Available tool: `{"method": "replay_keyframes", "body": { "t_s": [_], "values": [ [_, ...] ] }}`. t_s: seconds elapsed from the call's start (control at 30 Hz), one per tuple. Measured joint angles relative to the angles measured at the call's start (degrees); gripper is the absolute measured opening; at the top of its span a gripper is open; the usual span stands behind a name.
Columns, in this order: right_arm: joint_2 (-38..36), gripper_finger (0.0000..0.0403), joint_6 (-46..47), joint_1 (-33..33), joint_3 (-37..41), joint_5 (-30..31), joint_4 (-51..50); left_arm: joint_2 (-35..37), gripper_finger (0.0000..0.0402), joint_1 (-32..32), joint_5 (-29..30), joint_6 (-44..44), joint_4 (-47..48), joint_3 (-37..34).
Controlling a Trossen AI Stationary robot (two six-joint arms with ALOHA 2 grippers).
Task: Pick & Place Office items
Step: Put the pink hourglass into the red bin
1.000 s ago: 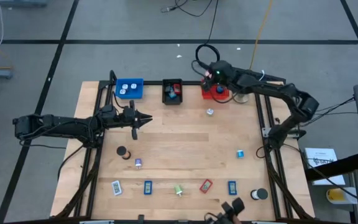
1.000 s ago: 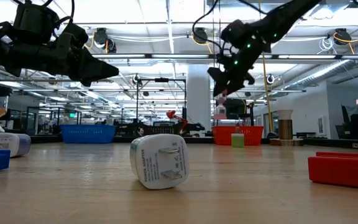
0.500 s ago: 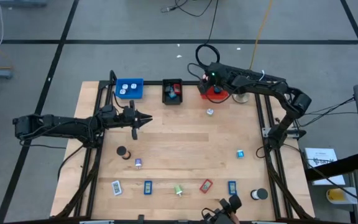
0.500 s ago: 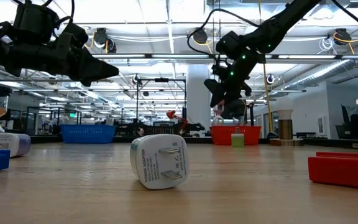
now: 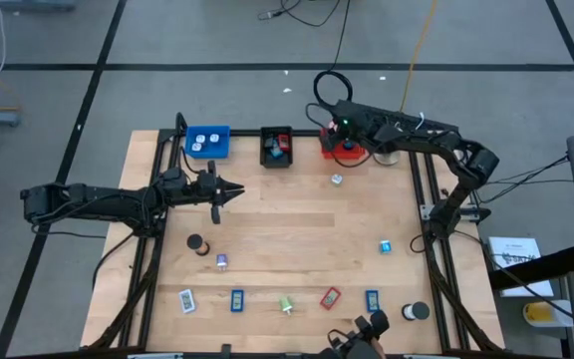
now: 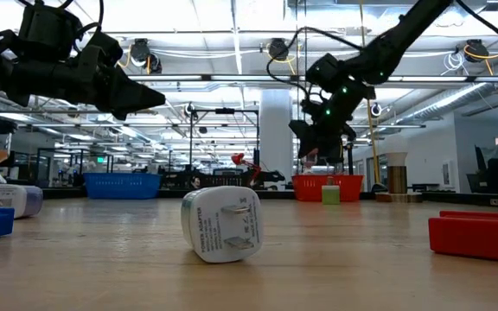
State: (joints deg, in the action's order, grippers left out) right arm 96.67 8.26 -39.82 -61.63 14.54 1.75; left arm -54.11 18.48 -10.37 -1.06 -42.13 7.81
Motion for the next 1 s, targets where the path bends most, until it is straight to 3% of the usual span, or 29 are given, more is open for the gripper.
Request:
{"method": "replay_keyframes", "body": {
  "t_s": [0.3,1.0],
  "values": [
    [-0.1,0.0198,-1.18,-1.11,4.25,-2.39,5.85,0.01,0.0063,0.01,0.0,-0.01,0.0,0.0],
    [-0.08,0.021,-3.41,-1.11,4.46,-2.86,6.24,0.02,0.0063,0.02,0.0,-0.01,0.02,0.0]
  ]
}}
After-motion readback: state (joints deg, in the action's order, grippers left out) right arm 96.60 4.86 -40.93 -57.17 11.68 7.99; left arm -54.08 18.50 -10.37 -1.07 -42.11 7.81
